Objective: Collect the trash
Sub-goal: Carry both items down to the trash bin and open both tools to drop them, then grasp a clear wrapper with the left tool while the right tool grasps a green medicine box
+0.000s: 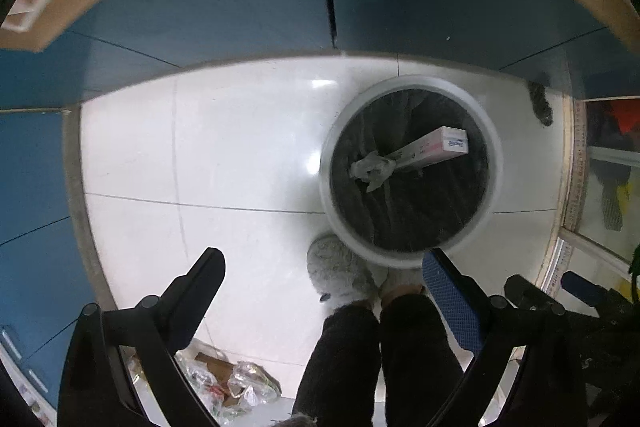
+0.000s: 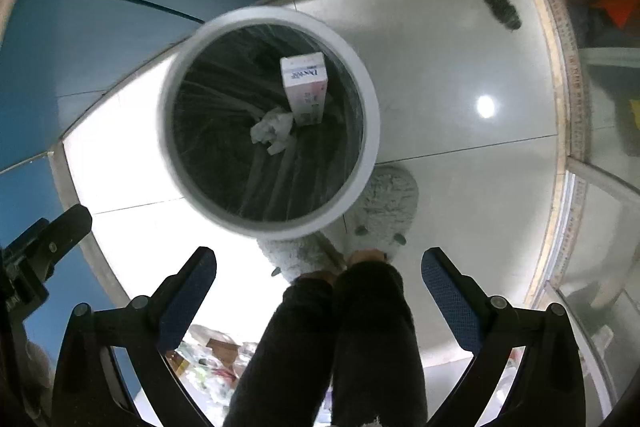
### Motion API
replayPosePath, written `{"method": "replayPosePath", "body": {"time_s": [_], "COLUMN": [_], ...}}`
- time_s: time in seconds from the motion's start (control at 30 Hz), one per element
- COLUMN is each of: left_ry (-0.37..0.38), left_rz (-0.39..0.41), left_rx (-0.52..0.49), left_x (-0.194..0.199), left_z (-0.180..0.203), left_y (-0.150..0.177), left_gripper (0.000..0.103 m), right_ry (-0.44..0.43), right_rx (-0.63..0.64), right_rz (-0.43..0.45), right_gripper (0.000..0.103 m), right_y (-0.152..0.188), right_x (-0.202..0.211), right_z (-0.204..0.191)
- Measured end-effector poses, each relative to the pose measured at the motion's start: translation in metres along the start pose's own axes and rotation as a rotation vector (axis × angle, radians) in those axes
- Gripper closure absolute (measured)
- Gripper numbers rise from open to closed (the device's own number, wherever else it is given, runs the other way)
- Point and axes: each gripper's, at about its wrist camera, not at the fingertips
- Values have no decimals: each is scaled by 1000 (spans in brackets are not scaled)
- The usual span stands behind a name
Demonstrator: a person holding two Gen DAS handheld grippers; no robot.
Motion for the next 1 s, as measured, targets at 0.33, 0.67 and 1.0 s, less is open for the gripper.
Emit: {"method": "replayPosePath", "body": {"time_s": [0.33, 0.67, 1.0], "left_ry": [-5, 74, 12], "left_rz": [123, 213, 519], "left_rx": [-3, -14, 56], "left_x": [170, 296, 419], "left_z": [-30, -55, -66], "left_y": [56, 95, 12], "left_gripper": [2, 2, 0], "right_ry": [33, -17, -226], "right_rx": [54, 68, 8], "right_rz": [145, 238, 473], "right_gripper": [0, 0, 0], "right_y": [74, 149, 124], "right_x": [182, 343, 481], "right_z": [-47, -82, -97]}}
Point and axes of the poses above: each gripper's, at about its wrist camera, not at the fingertips, and x roughly against the way its jaws point, z to its right, y to its underside, and after that the axes turned 6 degrees about -y, right-handed
